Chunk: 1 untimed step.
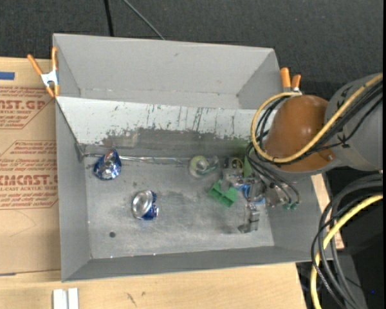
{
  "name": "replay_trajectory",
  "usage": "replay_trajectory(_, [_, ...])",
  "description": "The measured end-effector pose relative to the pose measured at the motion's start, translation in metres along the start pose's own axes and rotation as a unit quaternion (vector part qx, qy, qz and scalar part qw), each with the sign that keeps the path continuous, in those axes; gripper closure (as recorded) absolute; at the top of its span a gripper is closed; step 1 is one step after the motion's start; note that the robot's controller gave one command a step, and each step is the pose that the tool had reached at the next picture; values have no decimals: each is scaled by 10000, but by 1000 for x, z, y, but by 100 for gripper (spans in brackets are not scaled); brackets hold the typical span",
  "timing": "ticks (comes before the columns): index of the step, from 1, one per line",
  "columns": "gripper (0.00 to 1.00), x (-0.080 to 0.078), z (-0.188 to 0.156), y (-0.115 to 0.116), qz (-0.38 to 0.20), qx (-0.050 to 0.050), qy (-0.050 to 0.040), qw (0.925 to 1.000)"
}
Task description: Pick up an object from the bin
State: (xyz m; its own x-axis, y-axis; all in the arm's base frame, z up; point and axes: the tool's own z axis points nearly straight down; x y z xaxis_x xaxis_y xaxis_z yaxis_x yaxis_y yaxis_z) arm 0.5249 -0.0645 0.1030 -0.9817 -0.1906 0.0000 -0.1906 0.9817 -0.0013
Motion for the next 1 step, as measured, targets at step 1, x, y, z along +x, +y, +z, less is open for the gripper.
replay_trajectory(1, [0,-61,19,-35,278,-7,-16,9996])
